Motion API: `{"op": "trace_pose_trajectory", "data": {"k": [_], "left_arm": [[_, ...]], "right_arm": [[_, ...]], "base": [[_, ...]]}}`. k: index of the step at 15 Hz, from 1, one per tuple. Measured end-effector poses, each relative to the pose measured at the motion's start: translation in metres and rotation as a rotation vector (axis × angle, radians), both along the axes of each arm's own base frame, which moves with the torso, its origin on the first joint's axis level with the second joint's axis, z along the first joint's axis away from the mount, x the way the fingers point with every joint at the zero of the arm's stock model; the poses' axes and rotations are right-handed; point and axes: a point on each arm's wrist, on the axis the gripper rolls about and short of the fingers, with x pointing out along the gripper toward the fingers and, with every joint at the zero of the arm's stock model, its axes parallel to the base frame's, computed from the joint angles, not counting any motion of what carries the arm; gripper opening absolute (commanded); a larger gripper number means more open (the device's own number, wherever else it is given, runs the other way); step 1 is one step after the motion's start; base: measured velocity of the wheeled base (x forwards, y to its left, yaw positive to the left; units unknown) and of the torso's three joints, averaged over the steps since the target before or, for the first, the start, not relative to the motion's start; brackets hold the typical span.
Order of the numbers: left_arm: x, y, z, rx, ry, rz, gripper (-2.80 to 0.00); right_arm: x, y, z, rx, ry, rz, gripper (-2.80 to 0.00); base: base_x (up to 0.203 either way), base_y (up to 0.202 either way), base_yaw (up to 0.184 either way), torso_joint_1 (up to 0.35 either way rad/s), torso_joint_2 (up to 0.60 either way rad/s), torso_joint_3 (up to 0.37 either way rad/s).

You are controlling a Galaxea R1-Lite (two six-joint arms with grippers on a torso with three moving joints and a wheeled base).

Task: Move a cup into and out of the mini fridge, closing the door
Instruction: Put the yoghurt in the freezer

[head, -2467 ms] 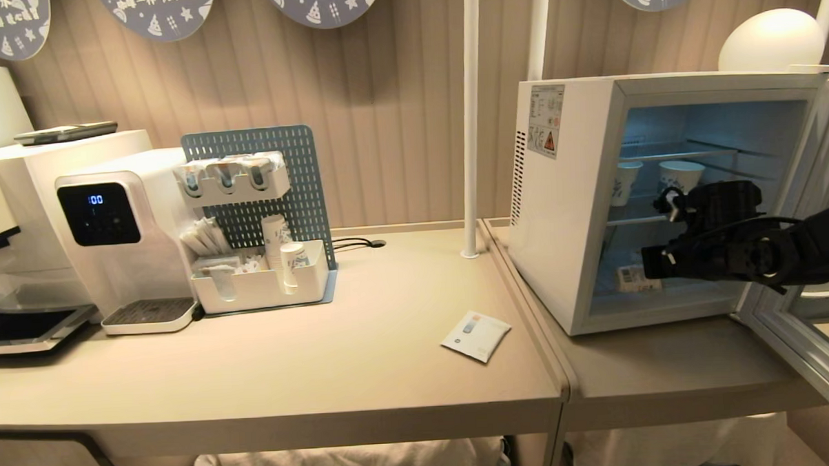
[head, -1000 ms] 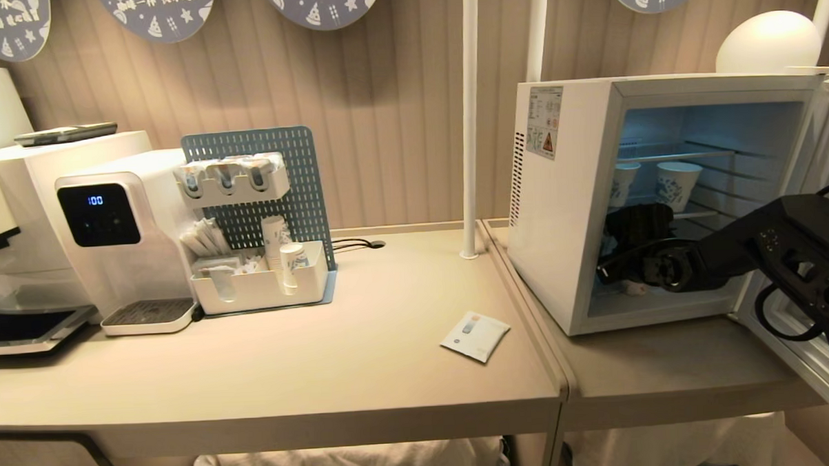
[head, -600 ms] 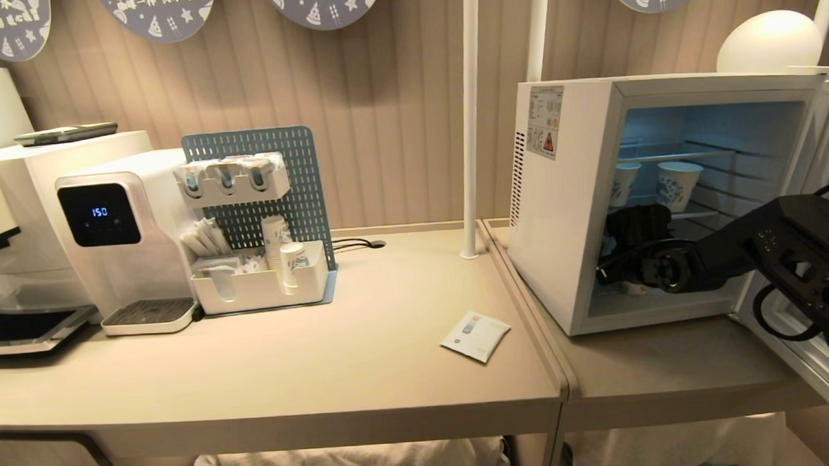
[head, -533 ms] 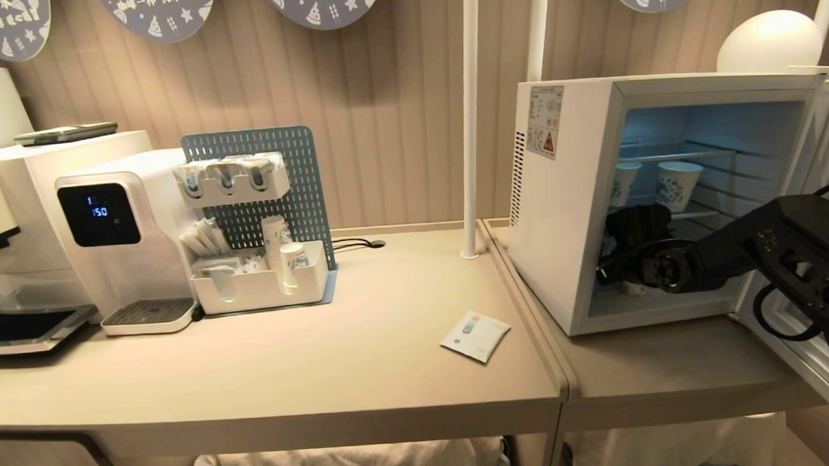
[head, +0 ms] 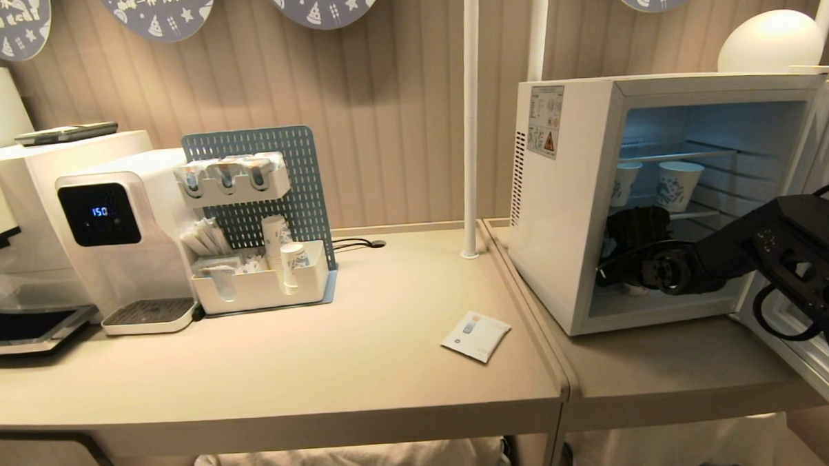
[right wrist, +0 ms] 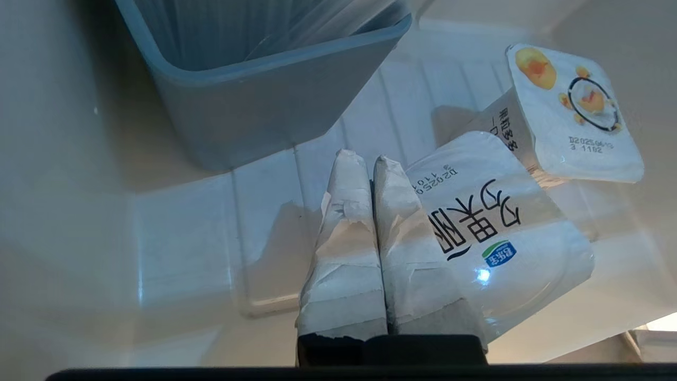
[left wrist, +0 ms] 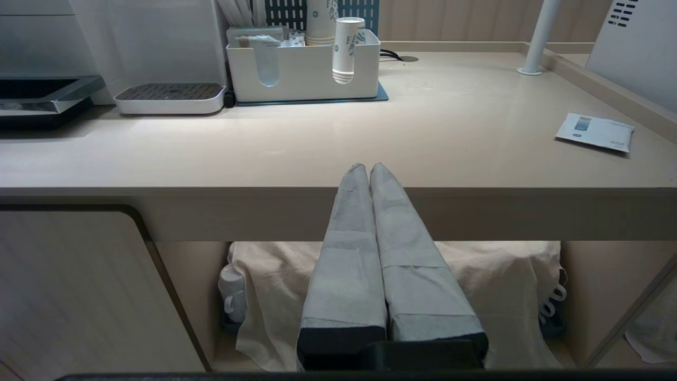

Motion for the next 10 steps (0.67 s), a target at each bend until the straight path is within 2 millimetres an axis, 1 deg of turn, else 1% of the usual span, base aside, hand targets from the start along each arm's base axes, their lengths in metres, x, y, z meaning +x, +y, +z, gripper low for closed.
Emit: {"op": "trace_pose_trajectory", "data": {"k": [10], "left_arm": [[0.0000,0.0000,0.0000,0.000,0.000,0.000,-2.80]], "right_arm": [[0.0016,-0.0063,0.0039,0.027,-0.018,-0.027,0.00]], "base": [[0.000,0.000,0.000,0.000,0.00,0.000]]}}
